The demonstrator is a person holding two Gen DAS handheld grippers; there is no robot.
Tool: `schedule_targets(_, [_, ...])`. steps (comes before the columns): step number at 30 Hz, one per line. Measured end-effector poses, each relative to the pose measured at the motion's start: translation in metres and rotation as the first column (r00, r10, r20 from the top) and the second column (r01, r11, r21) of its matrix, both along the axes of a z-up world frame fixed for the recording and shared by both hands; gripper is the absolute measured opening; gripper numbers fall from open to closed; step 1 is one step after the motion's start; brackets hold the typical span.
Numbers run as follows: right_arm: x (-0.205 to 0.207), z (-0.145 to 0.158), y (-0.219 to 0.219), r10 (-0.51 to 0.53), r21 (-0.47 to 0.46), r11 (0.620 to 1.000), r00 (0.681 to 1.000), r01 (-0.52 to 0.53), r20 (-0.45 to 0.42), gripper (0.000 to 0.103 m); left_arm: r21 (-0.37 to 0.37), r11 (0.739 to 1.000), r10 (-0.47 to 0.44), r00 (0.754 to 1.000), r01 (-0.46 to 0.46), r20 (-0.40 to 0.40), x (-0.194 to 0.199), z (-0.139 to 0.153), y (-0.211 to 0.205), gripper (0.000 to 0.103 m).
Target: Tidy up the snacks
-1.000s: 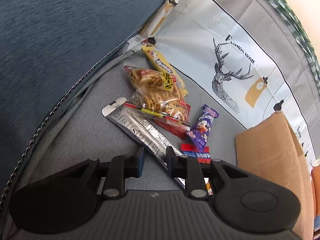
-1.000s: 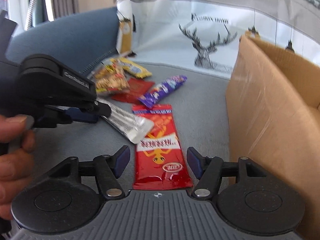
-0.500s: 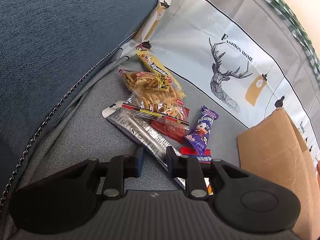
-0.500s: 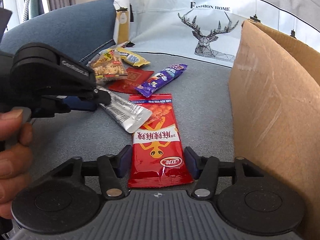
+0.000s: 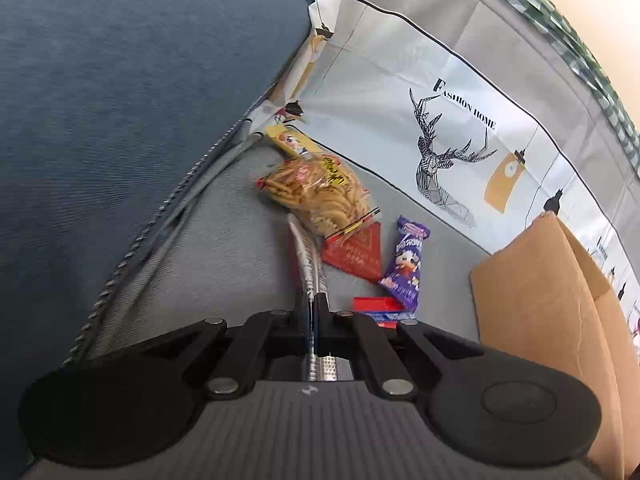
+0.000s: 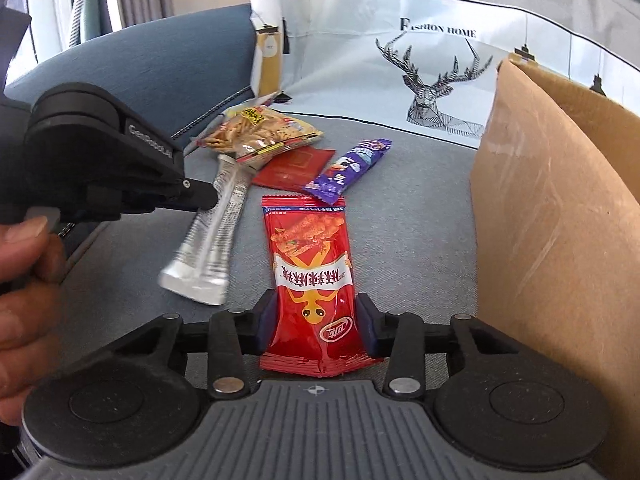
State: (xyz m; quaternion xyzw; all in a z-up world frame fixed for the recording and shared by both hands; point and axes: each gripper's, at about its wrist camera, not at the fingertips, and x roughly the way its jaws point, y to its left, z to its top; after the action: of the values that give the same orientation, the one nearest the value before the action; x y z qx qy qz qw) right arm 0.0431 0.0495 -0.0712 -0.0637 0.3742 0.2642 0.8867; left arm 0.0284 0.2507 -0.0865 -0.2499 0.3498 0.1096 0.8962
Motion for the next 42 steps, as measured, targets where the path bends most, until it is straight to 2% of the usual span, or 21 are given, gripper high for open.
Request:
schedule_targets(5, [-0.009, 0.004, -0.006, 0.009, -0.004, 1.0, 1.0, -0.009, -0.005, 0.04, 0.057, 0.998, -0.008, 1.0, 0.009, -0.018, -0.019, 0.008, -0.005, 0.001])
schedule_targets(14, [-0.039, 0.014, -0.02, 0.049, -0.012, 0.999, 0.998, -0.05, -0.037, 0.038, 0.091, 0.995, -0.028, 0.997, 0.035, -0.071, -0.041, 0.013, -0.016, 0.001])
schedule_targets(17, [-0.048, 0.014, -0.023, 0.073, -0.024, 0.997, 0.994, -0.075, -0.077, 0.041, 0.097, 0.995, -0.014, 0.995, 0.023, -0.094, -0.041, 0.009, -0.013, 0.002])
schedule_targets(20, [-0.055, 0.015, -0.026, 0.092, -0.007, 0.996, 0.993, -0.092, -0.074, 0.045, 0.099, 0.995, 0.008, 0.995, 0.001, -0.098, -0.042, 0.008, -0.011, 0.002])
schedule_targets(22, [-0.057, 0.016, -0.027, 0.101, 0.012, 0.995, 0.993, -0.1, -0.06, 0.049, 0.118, 0.993, 0.011, 0.995, 0.001, -0.102, -0.041, 0.008, -0.014, 0.008])
schedule_targets(26, [-0.054, 0.015, -0.027, 0.098, 0.034, 0.995, 0.994, -0.097, -0.052, 0.053, 0.179, 0.983, -0.017, 0.993, 0.037, -0.115, -0.036, 0.007, -0.026, 0.036])
schedule_targets(30, [-0.047, 0.009, -0.024, 0.084, 0.03, 0.996, 0.995, -0.083, -0.06, 0.056, 0.232, 0.97, -0.048, 0.989, 0.079, -0.137, -0.03, 0.003, -0.037, 0.046])
schedule_targets(35, [-0.043, 0.002, -0.021, 0.081, 0.024, 0.997, 0.994, -0.079, -0.076, 0.059, 0.269, 0.954, -0.085, 0.979, 0.133, -0.185, -0.024, -0.006, -0.047, 0.048])
schedule_targets(42, [-0.041, -0.004, -0.02, 0.078, 0.007, 0.997, 0.993, -0.078, -0.085, 0.057, 0.295, 0.945, -0.08, 0.973, 0.143, -0.215, -0.021, -0.012, -0.049, 0.047])
